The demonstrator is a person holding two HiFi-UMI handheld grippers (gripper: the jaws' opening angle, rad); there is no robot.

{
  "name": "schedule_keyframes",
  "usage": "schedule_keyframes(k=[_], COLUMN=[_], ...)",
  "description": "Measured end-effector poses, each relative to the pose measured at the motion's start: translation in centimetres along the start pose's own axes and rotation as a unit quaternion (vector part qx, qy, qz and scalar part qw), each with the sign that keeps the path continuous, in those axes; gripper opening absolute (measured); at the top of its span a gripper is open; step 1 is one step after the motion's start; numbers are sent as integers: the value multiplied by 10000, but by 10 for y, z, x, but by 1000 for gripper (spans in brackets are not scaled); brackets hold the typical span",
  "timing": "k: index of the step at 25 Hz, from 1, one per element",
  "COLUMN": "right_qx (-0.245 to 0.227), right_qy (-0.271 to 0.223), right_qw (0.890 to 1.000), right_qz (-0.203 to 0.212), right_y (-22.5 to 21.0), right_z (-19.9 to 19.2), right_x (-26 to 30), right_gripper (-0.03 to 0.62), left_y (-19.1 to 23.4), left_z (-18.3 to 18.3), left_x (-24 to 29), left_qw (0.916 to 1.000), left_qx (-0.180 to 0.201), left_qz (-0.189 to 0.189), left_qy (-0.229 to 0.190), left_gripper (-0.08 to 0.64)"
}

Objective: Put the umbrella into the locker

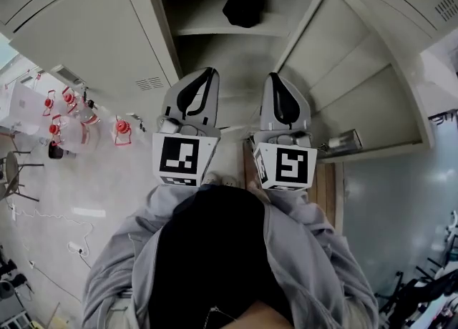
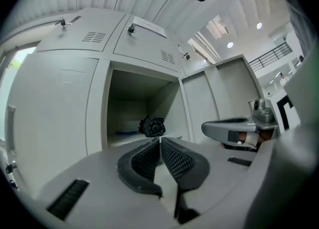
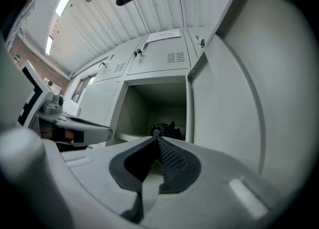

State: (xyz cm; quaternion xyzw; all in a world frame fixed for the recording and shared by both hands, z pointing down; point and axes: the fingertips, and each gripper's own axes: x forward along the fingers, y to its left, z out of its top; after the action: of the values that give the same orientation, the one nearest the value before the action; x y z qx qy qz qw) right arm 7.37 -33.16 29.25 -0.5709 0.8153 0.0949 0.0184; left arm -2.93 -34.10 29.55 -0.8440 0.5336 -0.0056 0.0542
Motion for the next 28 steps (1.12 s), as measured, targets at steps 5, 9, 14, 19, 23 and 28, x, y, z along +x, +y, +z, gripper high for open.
schedule_keyframes(k=[5, 9, 14, 19, 23, 28], right_qx=[43, 30, 83, 69, 86, 117], right_qy=[272, 426, 417, 407, 418, 423], right_qw=[9996, 9988, 9989, 9990, 9989, 9988], right_qz=[53, 236, 208, 193, 198, 230], right_y=[13, 26, 28, 26, 27, 29], right_z=[-28, -47, -50, -50, -50, -51], right_x=[-23, -34, -40, -42, -42, -41], right_gripper=[0, 0, 0, 0, 0, 0], left_y=[-5, -13, -14, -20, -24, -24], left_z=[-25, -47, -49, -50, -49, -52], left_x=[-27, -37, -38, -37, -37, -36], left_qw=[9999, 9996, 9997, 9997, 9997, 9995], left_qx=[-40, -199, -210, -210, -186, -195], left_qz=[151, 94, 61, -33, -108, -155], left_qy=[52, 175, 145, 146, 137, 182], left_gripper=[14, 14, 14, 14, 14, 14])
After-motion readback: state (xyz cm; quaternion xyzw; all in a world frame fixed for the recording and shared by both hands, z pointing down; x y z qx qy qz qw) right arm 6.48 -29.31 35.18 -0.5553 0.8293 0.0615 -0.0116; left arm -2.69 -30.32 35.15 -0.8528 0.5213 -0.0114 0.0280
